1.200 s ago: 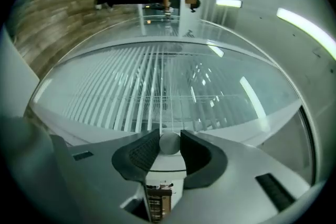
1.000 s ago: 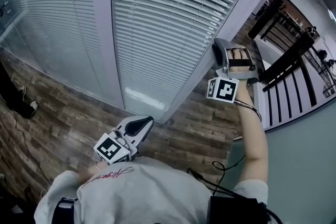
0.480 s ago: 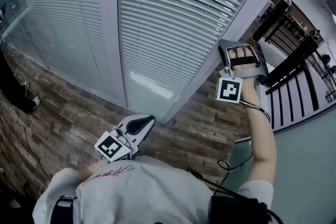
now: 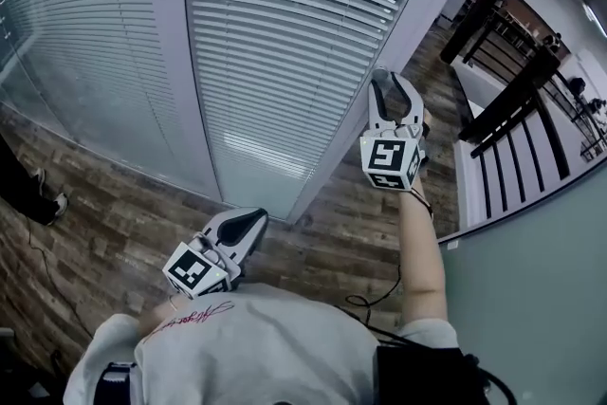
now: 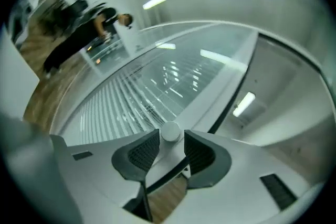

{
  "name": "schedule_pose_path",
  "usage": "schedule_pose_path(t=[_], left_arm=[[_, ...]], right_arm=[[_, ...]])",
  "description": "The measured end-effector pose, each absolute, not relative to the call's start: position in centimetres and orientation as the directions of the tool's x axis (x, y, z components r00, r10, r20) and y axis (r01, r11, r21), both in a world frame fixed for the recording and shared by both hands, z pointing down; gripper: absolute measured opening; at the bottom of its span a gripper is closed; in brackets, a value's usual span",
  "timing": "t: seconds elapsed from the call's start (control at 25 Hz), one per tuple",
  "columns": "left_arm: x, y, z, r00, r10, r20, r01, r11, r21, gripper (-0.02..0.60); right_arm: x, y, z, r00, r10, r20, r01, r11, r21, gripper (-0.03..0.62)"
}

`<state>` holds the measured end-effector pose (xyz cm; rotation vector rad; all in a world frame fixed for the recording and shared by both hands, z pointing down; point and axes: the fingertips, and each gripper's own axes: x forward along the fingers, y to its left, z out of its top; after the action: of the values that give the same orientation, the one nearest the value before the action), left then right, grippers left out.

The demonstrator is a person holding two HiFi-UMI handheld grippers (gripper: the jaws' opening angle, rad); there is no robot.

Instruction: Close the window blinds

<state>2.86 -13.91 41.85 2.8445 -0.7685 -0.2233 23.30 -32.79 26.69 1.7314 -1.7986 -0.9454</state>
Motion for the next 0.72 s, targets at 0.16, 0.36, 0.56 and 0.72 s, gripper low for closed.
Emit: schedule_pose_path(t=[0.16,0.36,0.56,0.72], left_arm=[[3.0,-13.7,42.4,0.857,-0.506,-0.096,-0.479,-0.852,0.214,0.018],[3.1,-13.8,42.3,0.847,-0.522,-0.1,-0.492,-0.841,0.227,0.018],[2.9,-13.9,42.4,0.842,-0.53,-0.101,-0.499,-0.836,0.228,0.018],[2.7,-14.3,42.5,0.838,-0.537,-0.098,-0.504,-0.83,0.238,0.018]], right_arm=[[23.1,-32.9,27.1,-0.094,-0.98,-0.177,-0.869,-0.006,0.495,0.135],[23.3,-33.6,26.0,-0.05,-0.973,-0.225,-0.907,-0.05,0.418,0.135],[23.1,-33.5,25.8,0.002,-0.958,-0.285,-0.855,-0.149,0.497,0.135],[22.7,-33.7,25.7,0.009,-0.952,-0.307,-0.748,-0.21,0.629,0.132]])
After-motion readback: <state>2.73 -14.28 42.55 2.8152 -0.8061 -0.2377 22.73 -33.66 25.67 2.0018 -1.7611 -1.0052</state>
